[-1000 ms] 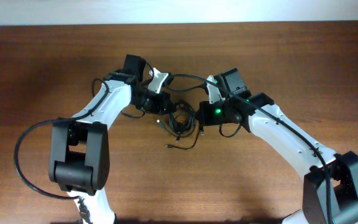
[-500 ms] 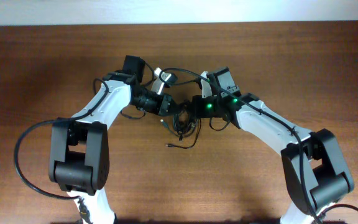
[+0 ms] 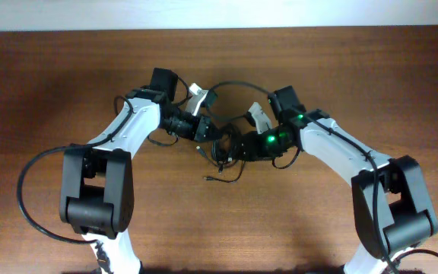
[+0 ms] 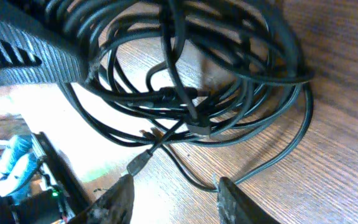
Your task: Untangle cables
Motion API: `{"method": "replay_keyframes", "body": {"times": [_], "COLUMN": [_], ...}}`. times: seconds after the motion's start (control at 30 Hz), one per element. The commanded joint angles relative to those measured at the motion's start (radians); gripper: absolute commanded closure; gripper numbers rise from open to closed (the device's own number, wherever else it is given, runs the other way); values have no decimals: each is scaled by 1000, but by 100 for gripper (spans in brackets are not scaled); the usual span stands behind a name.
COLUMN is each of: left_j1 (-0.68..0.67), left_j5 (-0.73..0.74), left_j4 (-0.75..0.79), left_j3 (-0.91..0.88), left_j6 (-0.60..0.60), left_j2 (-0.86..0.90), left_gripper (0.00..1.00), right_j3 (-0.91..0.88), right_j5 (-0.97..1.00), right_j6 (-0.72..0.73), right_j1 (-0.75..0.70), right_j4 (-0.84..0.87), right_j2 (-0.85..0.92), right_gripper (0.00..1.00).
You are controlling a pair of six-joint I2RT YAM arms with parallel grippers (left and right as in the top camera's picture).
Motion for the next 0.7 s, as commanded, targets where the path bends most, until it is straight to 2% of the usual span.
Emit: {"method": "replay_keyframes", "body": {"times": [0.0,0.17,0.3,0.43,0.5,0.67], "left_j1": [-3,-3,-2,-2,-2,-2], "left_j5": [31,31,31,31,31,30], "left_j4": [1,-3,-3,-3,-2,-2], "left_j3": [-2,-2,-2,-2,-2,-2], "left_j6": [-16,-26,-26,-26,-26,-25], "left_j2": [7,7,7,7,7,7], "left_gripper": [100,100,100,100,100,100], "right_j3": [0,0,0,0,0,-1], "right_j5": [137,409,422,421,422,425], "right_j6": [16,139,206,207,208,230], "right_j1": [67,147,150,177,180,187], "right_j4": [7,45,88,139,151,150], "right_j2": [-12,-8,5,33,33,56], "right_gripper": [59,60,67,69,76,79]}}
